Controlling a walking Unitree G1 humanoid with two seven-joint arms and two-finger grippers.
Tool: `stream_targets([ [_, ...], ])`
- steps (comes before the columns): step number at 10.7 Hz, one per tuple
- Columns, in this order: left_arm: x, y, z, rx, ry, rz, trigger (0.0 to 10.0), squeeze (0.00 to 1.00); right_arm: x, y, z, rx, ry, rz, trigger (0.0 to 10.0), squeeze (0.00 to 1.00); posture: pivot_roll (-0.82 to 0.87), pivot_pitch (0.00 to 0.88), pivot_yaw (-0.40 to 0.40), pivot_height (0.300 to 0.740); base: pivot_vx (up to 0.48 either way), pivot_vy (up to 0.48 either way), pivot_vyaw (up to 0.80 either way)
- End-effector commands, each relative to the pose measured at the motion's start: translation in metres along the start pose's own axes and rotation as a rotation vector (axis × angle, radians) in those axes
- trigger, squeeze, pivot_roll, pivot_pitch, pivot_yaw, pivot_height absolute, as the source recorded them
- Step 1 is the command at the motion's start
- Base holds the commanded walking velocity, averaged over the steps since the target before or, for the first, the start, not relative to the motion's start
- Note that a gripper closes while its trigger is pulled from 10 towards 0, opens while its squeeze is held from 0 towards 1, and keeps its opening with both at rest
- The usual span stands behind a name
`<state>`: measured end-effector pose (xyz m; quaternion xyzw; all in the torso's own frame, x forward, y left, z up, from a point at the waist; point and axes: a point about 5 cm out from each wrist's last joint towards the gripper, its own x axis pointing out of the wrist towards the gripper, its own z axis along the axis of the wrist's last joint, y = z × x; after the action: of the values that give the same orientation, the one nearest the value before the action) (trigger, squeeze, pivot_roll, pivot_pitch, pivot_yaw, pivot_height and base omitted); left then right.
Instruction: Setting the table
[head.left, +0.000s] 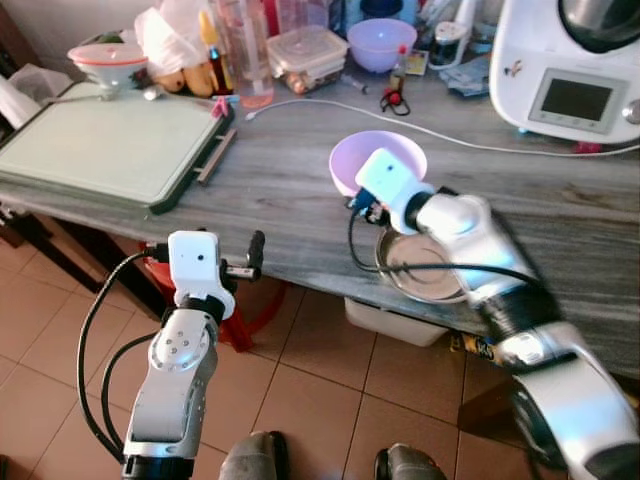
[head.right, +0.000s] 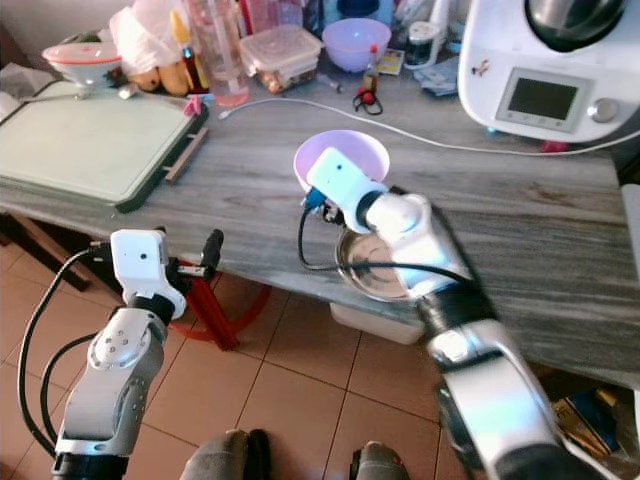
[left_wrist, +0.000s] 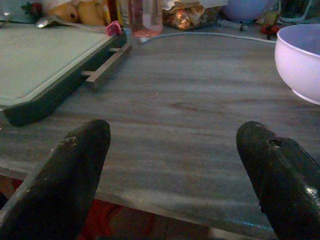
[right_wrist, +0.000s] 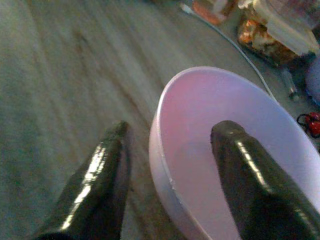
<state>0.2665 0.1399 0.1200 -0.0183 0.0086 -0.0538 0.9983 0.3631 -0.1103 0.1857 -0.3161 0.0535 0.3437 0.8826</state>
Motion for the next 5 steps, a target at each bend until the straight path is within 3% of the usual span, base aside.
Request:
stream_targets([
  [1,-0.001,0.002,-0.003,-0.004,0.012,0.006,10.0,0.00,-0.005,0.004,0.005,0.004,-0.012,0.037,10.0,0.47,0.01,0.107,0.075,0.740,0.000,0.000,0.00],
  [2,-0.001,0.002,-0.004,-0.006,0.016,0.007,10.0,0.00,-0.013,0.004,0.004,-0.006,-0.008,0.029,10.0,0.09,0.01,0.105,0.074,0.740,0.000,0.000,0.00],
  [3,-0.001,0.002,-0.004,-0.007,0.017,0.005,10.0,0.00,-0.018,0.001,0.005,-0.021,-0.013,-0.003,10.0,0.00,0.01,0.104,0.072,0.740,0.000,0.000,0.00],
  [5,-0.002,0.002,-0.007,-0.013,0.024,0.008,10.0,0.00,-0.039,0.000,0.019,0.013,-0.080,-0.100,10.0,0.00,-0.01,0.109,0.069,0.740,0.000,0.000,0.00],
])
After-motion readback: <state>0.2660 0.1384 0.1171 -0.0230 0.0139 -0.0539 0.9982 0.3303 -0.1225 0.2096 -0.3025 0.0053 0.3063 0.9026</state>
